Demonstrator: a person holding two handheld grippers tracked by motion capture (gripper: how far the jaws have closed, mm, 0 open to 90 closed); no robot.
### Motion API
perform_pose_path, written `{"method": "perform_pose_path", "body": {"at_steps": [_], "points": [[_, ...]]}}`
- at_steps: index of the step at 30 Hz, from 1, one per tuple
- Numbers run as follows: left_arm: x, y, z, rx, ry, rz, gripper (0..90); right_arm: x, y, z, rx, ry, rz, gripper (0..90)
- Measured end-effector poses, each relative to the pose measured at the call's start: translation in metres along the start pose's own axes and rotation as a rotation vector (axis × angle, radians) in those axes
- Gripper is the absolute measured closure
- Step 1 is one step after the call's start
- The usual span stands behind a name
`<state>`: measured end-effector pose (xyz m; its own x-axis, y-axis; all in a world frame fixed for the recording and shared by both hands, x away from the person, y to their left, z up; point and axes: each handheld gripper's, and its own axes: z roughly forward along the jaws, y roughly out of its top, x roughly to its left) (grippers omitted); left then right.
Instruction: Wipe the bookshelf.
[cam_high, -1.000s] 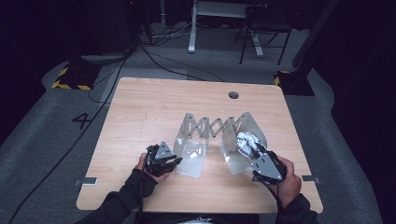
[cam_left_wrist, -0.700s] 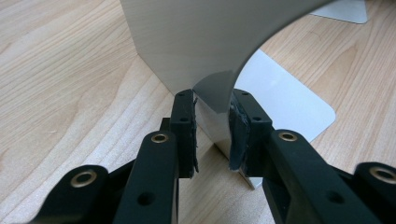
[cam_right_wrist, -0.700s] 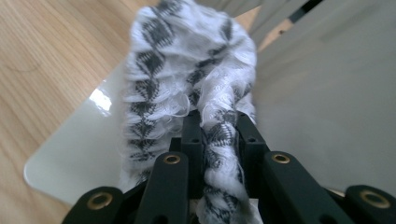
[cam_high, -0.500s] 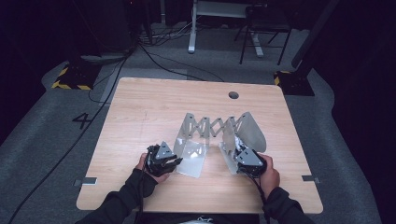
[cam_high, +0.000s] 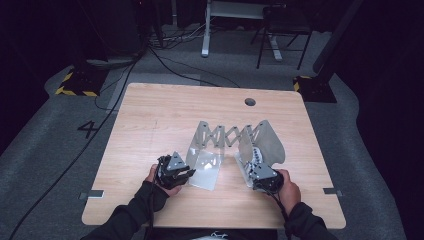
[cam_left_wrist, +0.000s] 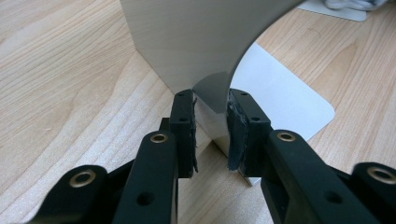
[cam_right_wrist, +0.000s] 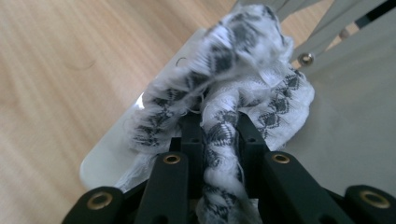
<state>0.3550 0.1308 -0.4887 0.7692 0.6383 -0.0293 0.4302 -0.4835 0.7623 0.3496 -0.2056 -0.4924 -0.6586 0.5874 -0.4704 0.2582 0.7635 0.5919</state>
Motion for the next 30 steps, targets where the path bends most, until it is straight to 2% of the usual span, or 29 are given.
{"method": "perform_pose_path", "body": {"at_steps": [1,3,6,10,11,12,15,17,19,21,25,27,30], "points": [[0.000,0.000,0.000,0.000,0.000,0.000,73.2,0.000,0.000,0.000,0.000,0.000,0.000,77.7],[0.000,0.000,0.000,0.000,0.001,-0.001,73.2,-0.001,-0.005,-0.013,0.007,0.011,0.003,77.7],[0.000,0.000,0.000,-0.001,0.002,0.004,73.1,-0.006,-0.007,-0.030,-0.020,-0.039,0.018,77.7],[0.001,0.000,0.000,-0.003,0.007,0.009,73.0,-0.016,0.000,-0.057,-0.086,-0.153,0.033,77.7],[0.001,0.000,0.000,-0.003,0.005,0.007,73.0,-0.020,0.002,-0.068,-0.119,-0.202,0.039,77.7],[0.001,0.000,0.001,-0.002,0.002,0.005,73.0,-0.020,0.002,-0.068,-0.119,-0.202,0.039,77.7],[0.001,0.000,0.000,0.001,0.003,0.007,73.1,-0.027,0.006,-0.091,-0.188,-0.282,0.051,77.7],[0.001,0.000,0.000,0.001,0.003,0.010,73.1,-0.028,0.008,-0.102,-0.223,-0.316,0.054,77.7],[0.001,0.000,0.000,0.000,0.005,0.012,73.1,-0.030,0.012,-0.118,-0.274,-0.377,0.049,77.7],[0.001,0.000,0.000,0.001,0.002,0.007,73.1,-0.033,0.014,-0.128,-0.303,-0.419,0.054,77.7],[0.001,0.000,0.001,-0.001,-0.003,0.007,73.2,-0.037,0.013,-0.138,-0.322,-0.443,0.074,77.7],[0.000,0.000,0.001,0.003,-0.004,0.006,73.2,-0.038,0.011,-0.138,-0.313,-0.432,0.083,77.7],[0.000,0.000,0.001,0.003,-0.006,0.007,73.2,-0.037,0.008,-0.132,-0.280,-0.406,0.065,77.5]]}}
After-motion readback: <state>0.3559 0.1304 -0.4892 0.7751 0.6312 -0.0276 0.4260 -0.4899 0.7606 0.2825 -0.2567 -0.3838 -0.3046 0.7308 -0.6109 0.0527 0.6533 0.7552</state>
